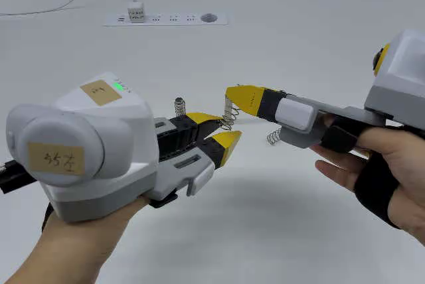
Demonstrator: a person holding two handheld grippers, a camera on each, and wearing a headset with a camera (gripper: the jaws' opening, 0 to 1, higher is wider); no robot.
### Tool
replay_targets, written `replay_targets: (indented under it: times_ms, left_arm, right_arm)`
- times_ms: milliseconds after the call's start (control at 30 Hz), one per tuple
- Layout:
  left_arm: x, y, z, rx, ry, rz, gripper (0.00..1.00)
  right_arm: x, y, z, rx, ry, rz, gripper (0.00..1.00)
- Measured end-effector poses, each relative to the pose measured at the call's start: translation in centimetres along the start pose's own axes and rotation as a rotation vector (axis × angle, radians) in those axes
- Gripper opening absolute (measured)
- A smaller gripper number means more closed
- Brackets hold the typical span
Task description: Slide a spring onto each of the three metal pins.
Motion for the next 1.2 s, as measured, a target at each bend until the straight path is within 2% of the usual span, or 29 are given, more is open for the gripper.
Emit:
replay_targets:
  times_ms: [133, 433, 700, 900, 1000, 1200]
  left_arm:
    - [0.2, 0.6, -0.3, -0.036, -0.027, -0.03, 0.2]
    - [0.5, 1.4, -1.1, -0.024, -0.075, -0.076, 0.31]
    - [0.5, 1.9, -1.7, -0.017, -0.109, -0.103, 0.39]
    - [0.5, 2.0, -2.2, -0.008, -0.136, -0.109, 0.45]
    - [0.5, 2.2, -2.5, 0.028, -0.14, -0.119, 0.47]
    - [0.6, 2.3, -2.9, 0.038, -0.162, -0.124, 0.51]
  right_arm:
    - [-0.2, -0.2, 0.6, 0.048, 0.013, -0.022, 0.11]
    - [-1.2, -1.6, 1.8, 0.162, 0.046, -0.067, 0.11]
    - [-2.2, -3.0, 3.3, 0.254, 0.076, -0.072, 0.11]
    - [-2.9, -3.6, 4.5, 0.29, 0.095, -0.077, 0.11]
    - [-3.2, -3.6, 5.1, 0.292, 0.102, -0.084, 0.11]
    - [-3.6, -3.3, 6.3, 0.313, 0.125, -0.107, 0.11]
Point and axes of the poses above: the centre of the closed fingertips' face, and the gripper's own axes: x roughly backward along the fingers, z roughly to its right, y roughly out of its underside, the point moved 8 cm from there along x, roughly backward along the fingers, and after that the axes turned 11 degrees about -y, right-handed, at the moved point
